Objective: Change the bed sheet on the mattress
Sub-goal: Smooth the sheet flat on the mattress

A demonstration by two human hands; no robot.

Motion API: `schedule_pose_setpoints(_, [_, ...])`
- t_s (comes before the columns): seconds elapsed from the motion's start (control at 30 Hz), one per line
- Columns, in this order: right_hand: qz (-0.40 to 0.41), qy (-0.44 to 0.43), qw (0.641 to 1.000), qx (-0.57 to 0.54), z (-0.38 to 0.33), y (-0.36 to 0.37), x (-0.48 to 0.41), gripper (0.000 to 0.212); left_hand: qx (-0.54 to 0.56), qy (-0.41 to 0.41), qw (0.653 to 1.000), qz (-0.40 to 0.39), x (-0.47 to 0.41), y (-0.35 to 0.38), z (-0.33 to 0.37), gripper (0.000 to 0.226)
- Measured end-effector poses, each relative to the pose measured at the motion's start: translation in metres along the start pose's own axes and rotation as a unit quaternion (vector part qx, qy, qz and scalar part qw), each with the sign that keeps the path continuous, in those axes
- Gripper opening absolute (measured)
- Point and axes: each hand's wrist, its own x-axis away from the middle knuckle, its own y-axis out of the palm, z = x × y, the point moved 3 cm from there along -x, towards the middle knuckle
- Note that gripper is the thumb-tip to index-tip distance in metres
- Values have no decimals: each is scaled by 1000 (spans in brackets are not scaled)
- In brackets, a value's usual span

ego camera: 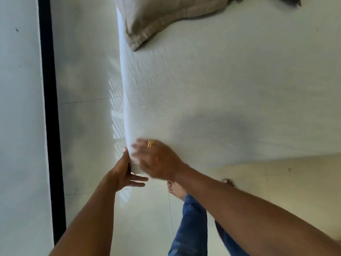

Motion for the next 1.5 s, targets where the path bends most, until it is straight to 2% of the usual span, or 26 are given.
schedule_pose_setpoints(0.03, [25, 74, 997, 9, 16, -9, 0, 43, -8, -14, 1000, 7, 0, 3, -2, 94])
schedule_pose_setpoints(0.07, [16, 144, 988, 45, 27, -15, 6, 53, -26, -11, 999, 40, 0, 6, -3, 93])
schedule_pose_setpoints(0.1, [-10, 168, 981, 93, 30, -15, 14, 60, -55, 11, 992, 109, 0, 6, 0, 92])
schedule_pose_setpoints(0.13, [-51, 155, 978, 126, 29, -12, 29, 64, -89, 55, 974, 201, 0, 7, 9, 89])
schedule_pose_setpoints(0.2, [-113, 90, 985, 98, 12, -4, 59, 64, -151, 181, 892, 387, 9, 13, 36, 78])
schedule_pose_setpoints(0.23, [-122, 67, 989, 47, 7, -5, 71, 59, -195, 253, 841, 437, 17, 29, 53, 70])
schedule_pose_setpoints(0.27, [-108, 65, 992, -20, 6, -13, 78, 50, -256, 332, 789, 449, 27, 51, 67, 64])
schedule_pose_setpoints(0.33, [-17, 123, 988, -92, 27, -45, 82, 31, -398, 458, 695, 386, 35, 110, 84, 58])
schedule_pose_setpoints(0.4, [101, 219, 970, -25, 75, -83, 79, 25, -508, 505, 631, 298, 31, 158, 77, 61])
schedule_pose_setpoints(0.47, [138, 326, 932, 74, 135, -116, 86, 45, -586, 490, 582, 280, 20, 186, 53, 67])
schedule_pose_setpoints(0.53, [107, 418, 893, 128, 175, -129, 115, 66, -606, 453, 576, 310, 15, 191, 19, 73])
schedule_pose_setpoints(0.6, [68, 454, 873, 162, 189, -129, 170, 73, -605, 433, 585, 323, 18, 202, -7, 79])
schedule_pose_setpoints(0.67, [32, 475, 864, 167, 169, -131, 229, 75, -624, 428, 581, 299, 27, 223, -15, 84])
schedule_pose_setpoints(0.73, [18, 489, 861, 139, 136, -131, 272, 74, -629, 464, 563, 269, 33, 262, 5, 83])
schedule_pose_setpoints(0.8, [38, 481, 867, 124, 129, -145, 289, 65, -631, 500, 543, 240, 29, 319, 34, 79])
schedule_pose_setpoints(0.9, [158, 448, 871, 128, 190, -194, 270, 32, -667, 481, 522, 226, 18, 394, 38, 76])
schedule_pose_setpoints(0.93, [173, 444, 870, 128, 218, -209, 260, 36, -682, 465, 515, 232, 17, 408, 25, 76])
schedule_pose_setpoints(1.0, [122, 449, 874, 143, 272, -230, 255, 57, -697, 444, 509, 239, 19, 426, -7, 76])
schedule_pose_setpoints(1.07, [76, 456, 872, 163, 299, -230, 283, 65, -705, 443, 506, 223, 30, 436, -30, 82])
schedule_pose_setpoints(1.2, [84, 504, 839, 187, 275, -227, 396, 70, -683, 471, 518, 210, 35, 482, 7, 77])
schedule_pose_setpoints(1.3, [80, 556, 813, 154, 246, -240, 453, 64, -698, 460, 514, 193, 25, 539, 38, 73])
schedule_pose_setpoints(1.4, [93, 589, 791, 135, 270, -280, 437, 45, -729, 394, 515, 219, 33, 570, 16, 79])
schedule_pose_setpoints(1.47, [108, 559, 814, 117, 308, -309, 404, 55, -757, 340, 519, 205, 46, 586, -10, 87])
schedule_pose_setpoints(1.5, [74, 524, 840, 118, 327, -316, 389, 65, -770, 322, 515, 193, 55, 596, -18, 91])
